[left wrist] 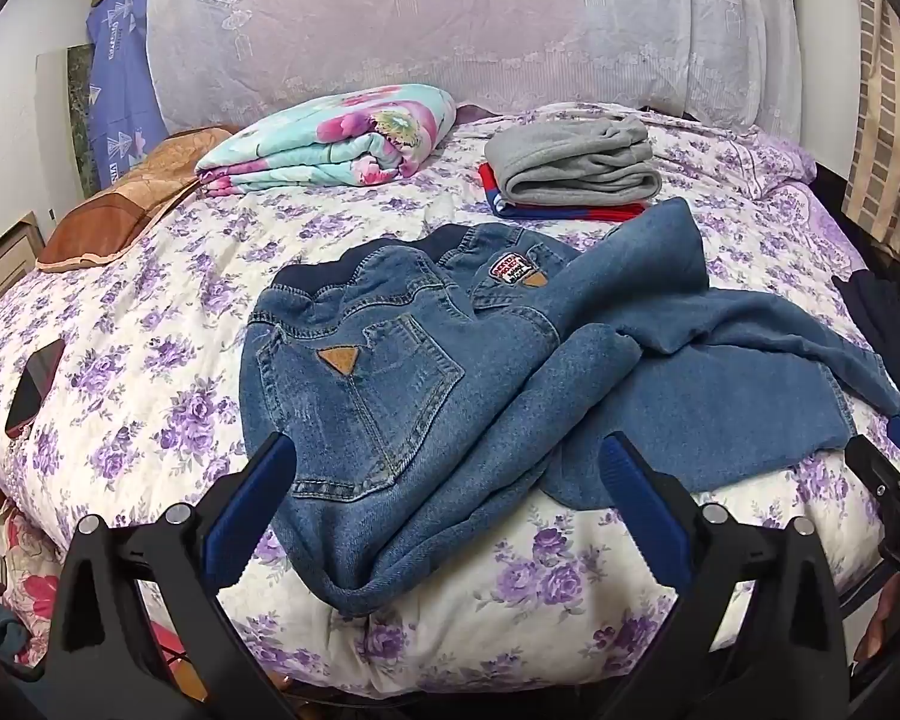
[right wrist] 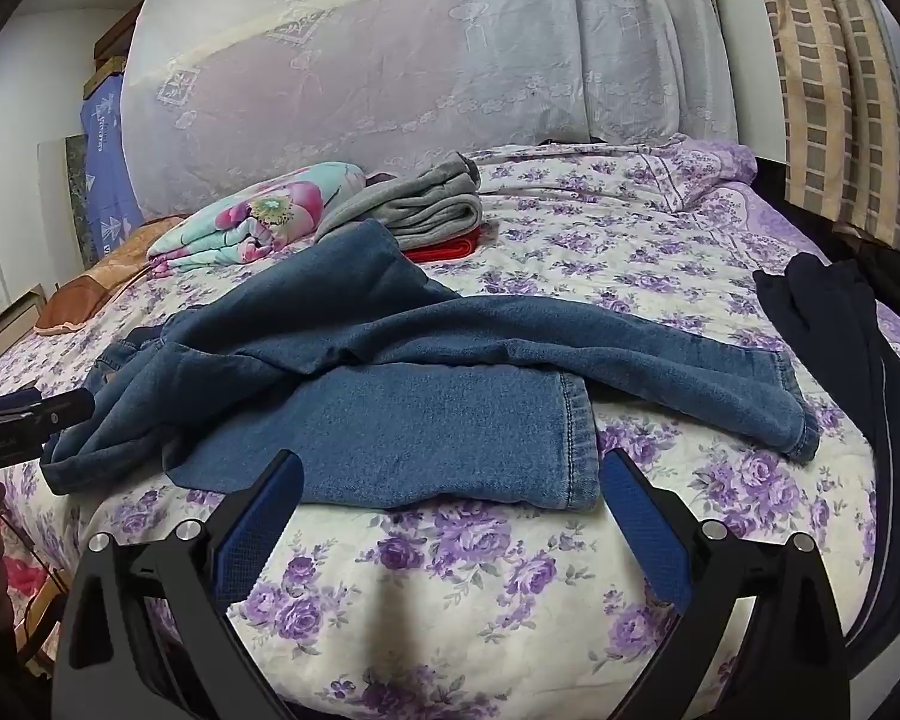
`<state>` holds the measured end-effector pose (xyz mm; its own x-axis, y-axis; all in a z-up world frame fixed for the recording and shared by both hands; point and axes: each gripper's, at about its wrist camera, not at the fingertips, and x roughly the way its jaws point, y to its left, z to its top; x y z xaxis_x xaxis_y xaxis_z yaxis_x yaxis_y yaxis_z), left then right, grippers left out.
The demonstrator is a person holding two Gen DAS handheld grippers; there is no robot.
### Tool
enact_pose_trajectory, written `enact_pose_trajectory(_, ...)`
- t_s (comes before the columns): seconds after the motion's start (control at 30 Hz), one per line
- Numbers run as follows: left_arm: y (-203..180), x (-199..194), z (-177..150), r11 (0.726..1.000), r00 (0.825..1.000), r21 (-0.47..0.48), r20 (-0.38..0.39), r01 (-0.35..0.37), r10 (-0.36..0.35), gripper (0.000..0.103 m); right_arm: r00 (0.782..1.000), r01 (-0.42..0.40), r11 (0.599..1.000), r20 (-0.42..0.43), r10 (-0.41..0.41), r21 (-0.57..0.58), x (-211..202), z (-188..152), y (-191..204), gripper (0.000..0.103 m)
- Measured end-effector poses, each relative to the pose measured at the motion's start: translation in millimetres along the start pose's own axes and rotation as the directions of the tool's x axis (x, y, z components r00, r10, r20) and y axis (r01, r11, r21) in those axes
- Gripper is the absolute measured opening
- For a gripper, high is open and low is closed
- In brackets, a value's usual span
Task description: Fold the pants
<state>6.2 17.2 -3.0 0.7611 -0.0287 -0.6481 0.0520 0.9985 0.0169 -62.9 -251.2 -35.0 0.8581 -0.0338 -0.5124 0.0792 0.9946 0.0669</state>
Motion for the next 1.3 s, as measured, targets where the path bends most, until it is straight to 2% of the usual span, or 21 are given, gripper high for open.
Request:
enact_pose_trajectory(1.03,1,4,-3,1.0,1.0,0.001,-0.011,-0.003,0.003,0.098,1.0,-0.002,1.0,-0.001,0.002,0.004,3,-2,2,0.1)
enact_pose_trajectory(1.3,1,5,-4,1.0,1.0,0.001,-0.013,-0.004,0.004,0.098,1.0,-0.002,1.0,-0.004,0.002,0.006,-7,13,-9,0.1)
